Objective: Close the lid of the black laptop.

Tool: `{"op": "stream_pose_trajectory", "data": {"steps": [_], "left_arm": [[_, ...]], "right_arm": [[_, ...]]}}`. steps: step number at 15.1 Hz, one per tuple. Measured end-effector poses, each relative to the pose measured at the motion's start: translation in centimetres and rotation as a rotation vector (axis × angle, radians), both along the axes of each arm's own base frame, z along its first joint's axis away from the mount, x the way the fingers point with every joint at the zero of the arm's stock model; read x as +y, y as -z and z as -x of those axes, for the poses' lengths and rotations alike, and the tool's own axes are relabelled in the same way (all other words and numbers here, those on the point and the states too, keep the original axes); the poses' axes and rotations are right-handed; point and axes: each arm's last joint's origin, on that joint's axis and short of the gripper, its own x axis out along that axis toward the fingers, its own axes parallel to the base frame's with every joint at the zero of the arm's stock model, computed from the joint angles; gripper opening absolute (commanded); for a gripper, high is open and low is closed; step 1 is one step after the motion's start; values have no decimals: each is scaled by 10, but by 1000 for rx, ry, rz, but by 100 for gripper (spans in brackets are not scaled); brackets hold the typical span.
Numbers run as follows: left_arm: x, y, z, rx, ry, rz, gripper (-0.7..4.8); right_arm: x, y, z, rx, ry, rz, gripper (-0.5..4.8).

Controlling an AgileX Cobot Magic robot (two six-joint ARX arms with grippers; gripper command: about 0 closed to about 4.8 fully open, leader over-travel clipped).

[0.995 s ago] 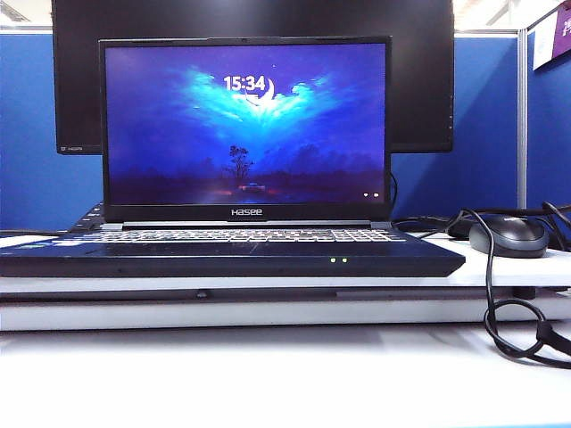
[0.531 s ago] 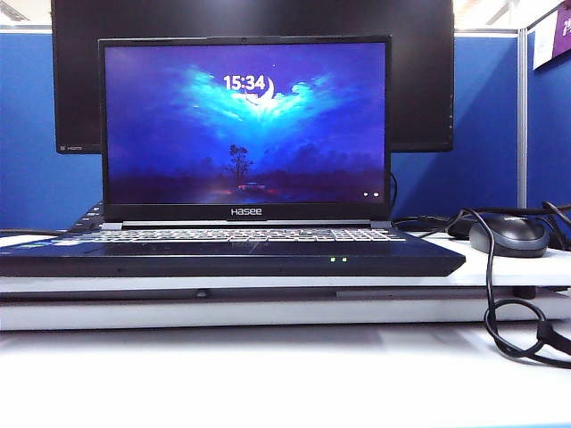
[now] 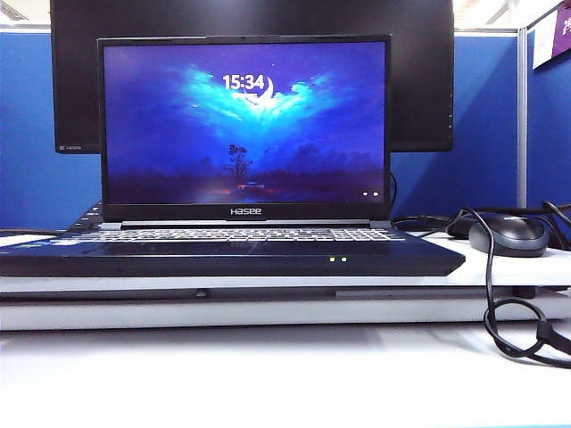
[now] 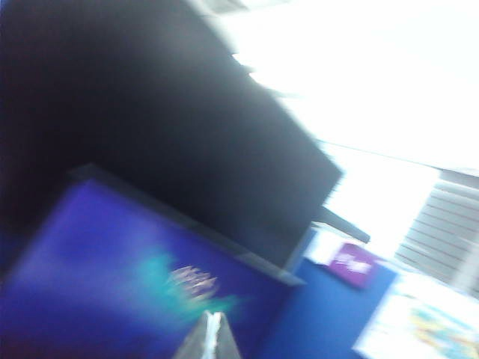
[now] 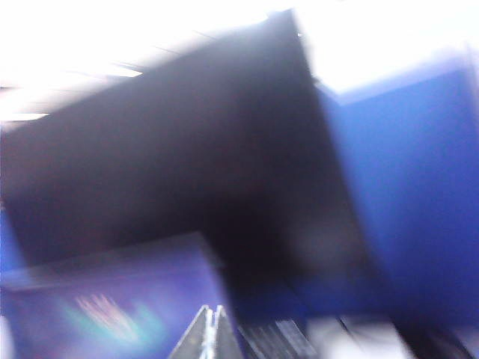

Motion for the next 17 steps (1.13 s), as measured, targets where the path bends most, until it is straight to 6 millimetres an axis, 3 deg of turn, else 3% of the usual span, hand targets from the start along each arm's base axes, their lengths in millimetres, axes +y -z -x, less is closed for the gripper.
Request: {"op": "stream_pose_trajectory", "data": {"steps": [2, 4, 7, 8, 10, 13, 17], "left_arm": [[-1, -35, 4, -69, 18, -14, -4], [-5, -70, -6, -77, 118, -110, -4], [-16, -93, -43, 117, 525, -296, -4], [-18, -88, -57, 230, 658, -316, -3], [-25, -57, -89, 485, 870, -278, -3], [-56, -3, -113, 777, 1031, -303, -3], [-112, 70, -131, 1082, 1078, -481, -3]], "right_arm": [[5, -49, -29, -28, -71, 40, -1], [12, -83, -75, -3, -146, 112, -1], [24, -119, -150, 123, -368, 269, -1], [28, -121, -171, 190, -434, 327, -1], [32, -116, -206, 321, -504, 381, -1], [28, -102, -219, 452, -440, 451, -1], [26, -74, -241, 561, -360, 518, -1]]}}
